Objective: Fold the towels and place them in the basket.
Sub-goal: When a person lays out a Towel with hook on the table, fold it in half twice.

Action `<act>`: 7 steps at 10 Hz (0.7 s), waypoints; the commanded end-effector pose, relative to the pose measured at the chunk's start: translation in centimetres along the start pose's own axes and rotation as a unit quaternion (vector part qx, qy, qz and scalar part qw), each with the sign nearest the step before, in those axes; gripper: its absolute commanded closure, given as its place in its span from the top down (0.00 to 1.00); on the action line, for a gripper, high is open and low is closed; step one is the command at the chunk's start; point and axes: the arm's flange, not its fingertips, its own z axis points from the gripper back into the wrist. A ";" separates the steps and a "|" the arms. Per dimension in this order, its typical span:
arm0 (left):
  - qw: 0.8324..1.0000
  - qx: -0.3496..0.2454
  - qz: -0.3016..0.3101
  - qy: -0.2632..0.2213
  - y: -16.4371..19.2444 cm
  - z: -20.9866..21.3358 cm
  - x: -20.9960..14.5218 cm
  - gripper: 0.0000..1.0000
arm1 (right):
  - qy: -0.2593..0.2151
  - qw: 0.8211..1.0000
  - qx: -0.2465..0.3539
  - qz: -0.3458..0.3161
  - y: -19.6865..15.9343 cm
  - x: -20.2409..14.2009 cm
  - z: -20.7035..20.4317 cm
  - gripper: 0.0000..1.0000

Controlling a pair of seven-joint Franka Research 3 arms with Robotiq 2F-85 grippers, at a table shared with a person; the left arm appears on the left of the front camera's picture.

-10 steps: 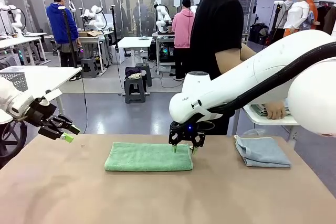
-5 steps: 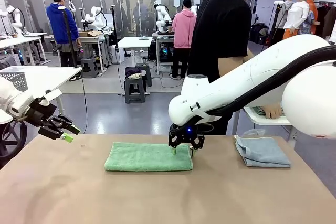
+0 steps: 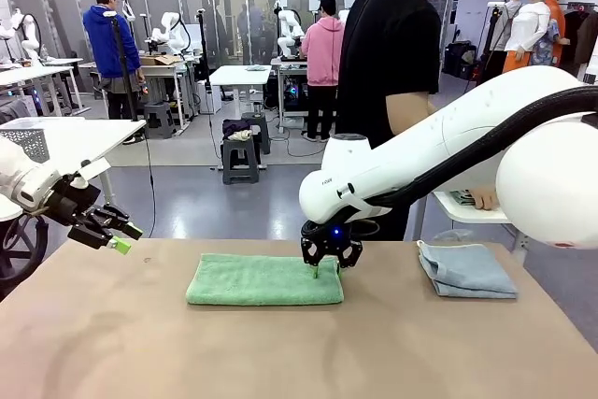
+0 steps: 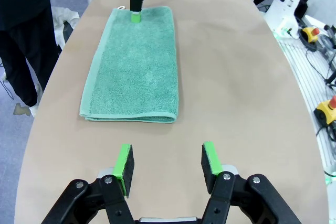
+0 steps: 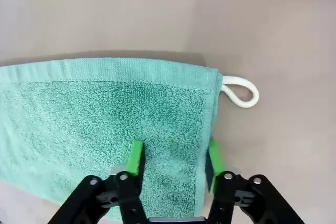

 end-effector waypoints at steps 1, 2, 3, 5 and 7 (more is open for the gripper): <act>1.000 -0.002 -0.006 -0.003 -0.1 0.1 0.0 0.66 | 0.004 1.000 -0.014 0.009 0.1 0.6 -0.2 0.36; 1.000 -0.002 -0.006 -0.003 -0.1 0.1 0.0 0.66 | 0.007 1.000 -0.017 0.009 0.2 0.6 -0.3 0.22; 1.000 -0.002 -0.006 -0.003 -0.1 0.1 0.0 0.66 | 0.009 1.000 -0.019 0.009 0.2 0.7 -0.3 0.16; 1.000 -0.002 -0.006 -0.003 -0.1 0.1 0.0 0.66 | 0.010 1.000 -0.026 0.009 0.3 0.8 -0.4 0.00; 1.000 -0.002 -0.006 -0.003 -0.1 0.1 0.0 0.66 | 0.010 0.999 -0.021 0.025 0.0 0.8 -0.4 0.00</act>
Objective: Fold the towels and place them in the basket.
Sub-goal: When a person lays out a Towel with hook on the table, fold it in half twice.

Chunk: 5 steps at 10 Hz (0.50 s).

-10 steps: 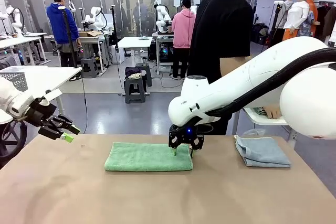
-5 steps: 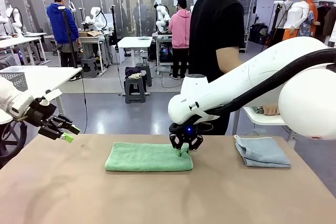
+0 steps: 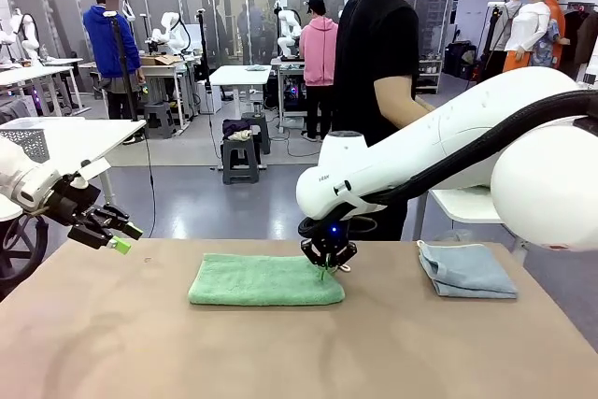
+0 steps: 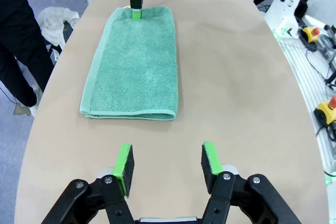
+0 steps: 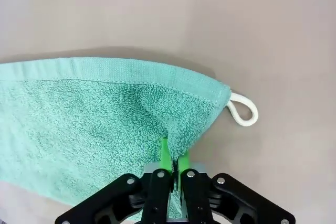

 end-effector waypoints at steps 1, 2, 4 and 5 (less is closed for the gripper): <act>1.000 -0.002 -0.006 -0.003 -0.1 0.1 0.0 0.66 | -0.013 0.999 -0.013 0.031 -1.6 0.7 -0.2 0.00; 1.000 -0.002 -0.006 -0.003 -0.1 0.1 0.0 0.66 | -0.021 0.999 -0.007 0.037 -3.3 0.9 0.2 0.00; 1.000 -0.002 -0.006 -0.003 -0.1 0.1 0.0 0.66 | -0.030 0.999 -0.013 0.031 -6.4 1.2 1.1 0.00; 1.000 -0.002 -0.006 -0.003 -0.1 0.1 0.0 0.66 | -0.038 0.999 -0.014 0.029 -7.2 1.1 1.6 0.00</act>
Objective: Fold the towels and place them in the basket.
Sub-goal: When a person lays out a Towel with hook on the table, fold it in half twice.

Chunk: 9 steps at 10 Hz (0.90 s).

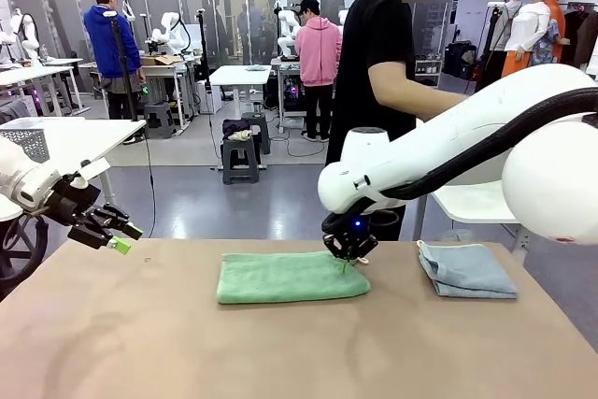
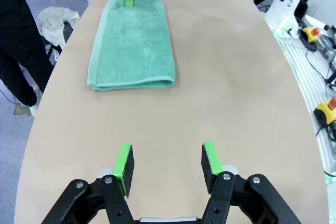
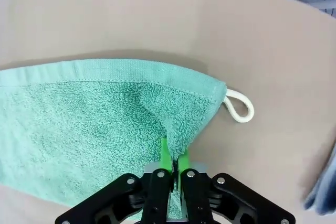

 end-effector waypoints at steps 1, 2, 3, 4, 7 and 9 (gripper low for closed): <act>1.000 -0.003 -0.006 -0.003 -0.1 0.1 0.0 0.66 | -0.021 1.000 -0.011 0.004 -0.9 -1.3 1.2 0.00; 1.000 -0.003 -0.006 -0.003 -0.1 0.1 0.0 0.66 | -0.019 1.000 -0.015 0.003 -0.7 -1.5 2.0 0.00; 1.000 -0.003 -0.006 -0.003 -0.1 0.1 0.0 0.66 | -0.010 1.000 -0.018 0.009 -0.3 -2.0 2.9 0.00; 1.000 -0.003 -0.006 -0.003 -0.1 0.1 0.0 0.66 | -0.006 0.999 -0.030 0.009 0.4 -2.8 4.0 0.00; 1.000 -0.003 -0.006 -0.003 -0.1 0.1 0.0 0.66 | -0.035 0.998 -0.050 0.008 4.2 -4.3 8.0 0.00; 1.000 -0.003 -0.006 -0.003 -0.1 0.1 0.0 0.66 | -0.044 0.997 -0.060 -0.006 8.1 -2.9 8.4 0.00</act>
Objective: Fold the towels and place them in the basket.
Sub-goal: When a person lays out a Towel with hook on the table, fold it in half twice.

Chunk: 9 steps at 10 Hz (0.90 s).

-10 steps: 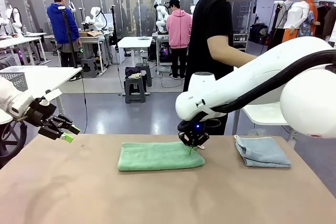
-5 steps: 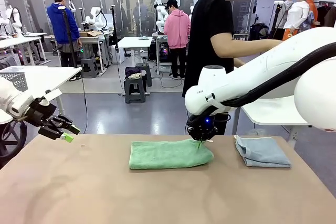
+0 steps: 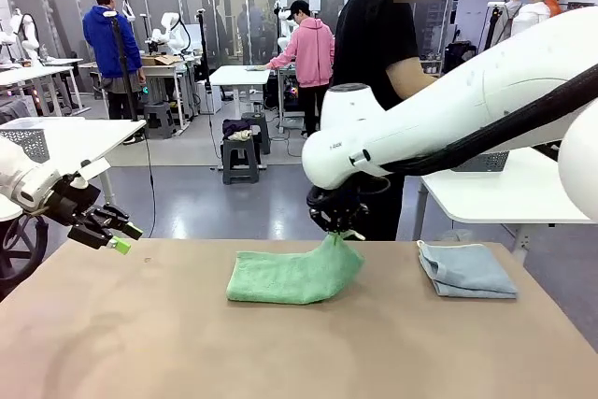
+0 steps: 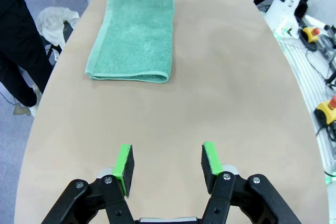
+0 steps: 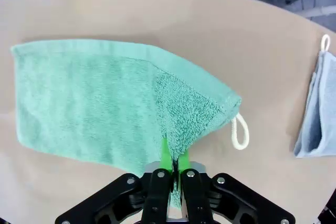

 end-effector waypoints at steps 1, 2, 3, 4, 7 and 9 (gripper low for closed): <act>1.000 -0.003 -0.006 -0.003 -0.1 0.1 0.0 0.66 | 0.012 0.999 -0.010 -0.030 3.9 2.0 -1.3 0.00; 1.000 -0.003 -0.006 -0.003 -0.1 0.1 0.0 0.66 | 0.026 0.999 0.004 -0.028 6.1 2.4 -1.7 0.00; 1.000 -0.003 -0.006 -0.003 -0.1 0.1 0.0 0.66 | 0.032 0.999 0.023 -0.027 8.2 2.3 -1.7 0.00; 1.000 -0.003 -0.006 -0.003 -0.1 0.1 0.0 0.66 | 0.033 0.998 0.046 -0.029 9.9 2.2 -1.4 0.00; 1.000 -0.003 -0.006 -0.003 -0.1 0.1 0.0 0.66 | 0.039 0.995 0.086 -0.027 12.9 1.6 -0.2 0.00; 1.000 -0.003 -0.006 -0.003 -0.1 0.1 0.0 0.66 | 0.042 0.992 0.115 -0.034 13.6 1.5 -0.4 0.00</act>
